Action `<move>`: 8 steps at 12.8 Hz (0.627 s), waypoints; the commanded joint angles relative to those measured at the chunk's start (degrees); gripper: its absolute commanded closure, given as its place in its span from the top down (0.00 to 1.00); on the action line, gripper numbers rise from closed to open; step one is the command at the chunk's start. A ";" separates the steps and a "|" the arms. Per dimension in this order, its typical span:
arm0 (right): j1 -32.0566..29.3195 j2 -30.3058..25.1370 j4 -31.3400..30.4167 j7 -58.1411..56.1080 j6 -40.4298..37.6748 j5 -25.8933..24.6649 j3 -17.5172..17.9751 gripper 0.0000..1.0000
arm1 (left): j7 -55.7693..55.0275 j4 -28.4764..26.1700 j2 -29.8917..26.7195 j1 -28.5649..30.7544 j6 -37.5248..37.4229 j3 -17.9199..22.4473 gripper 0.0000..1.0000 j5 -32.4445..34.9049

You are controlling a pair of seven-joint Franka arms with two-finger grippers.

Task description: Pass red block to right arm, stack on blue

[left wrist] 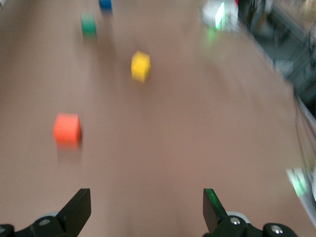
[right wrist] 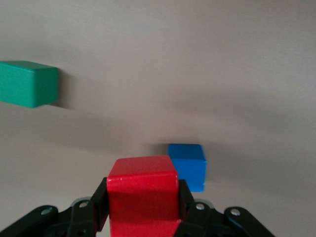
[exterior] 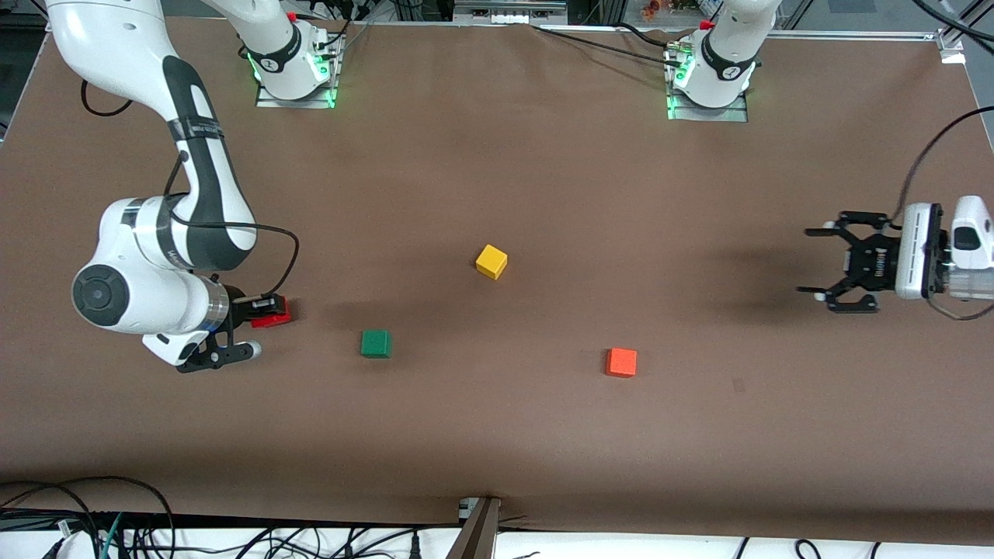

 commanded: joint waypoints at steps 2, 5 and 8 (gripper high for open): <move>0.34 -1.76 -5.77 0.52 6.44 -3.34 -0.08 0.00 | 2.46 9.40 0.96 -3.22 -0.34 7.31 1.00 20.31; 0.43 -2.91 -9.47 0.52 10.14 -4.12 -0.26 0.00 | 2.46 17.75 0.61 -3.58 4.48 8.02 1.00 31.60; 0.43 -3.52 -11.05 0.52 11.55 -6.50 -0.26 0.00 | 2.46 20.41 -2.19 -4.02 5.03 8.11 1.00 32.15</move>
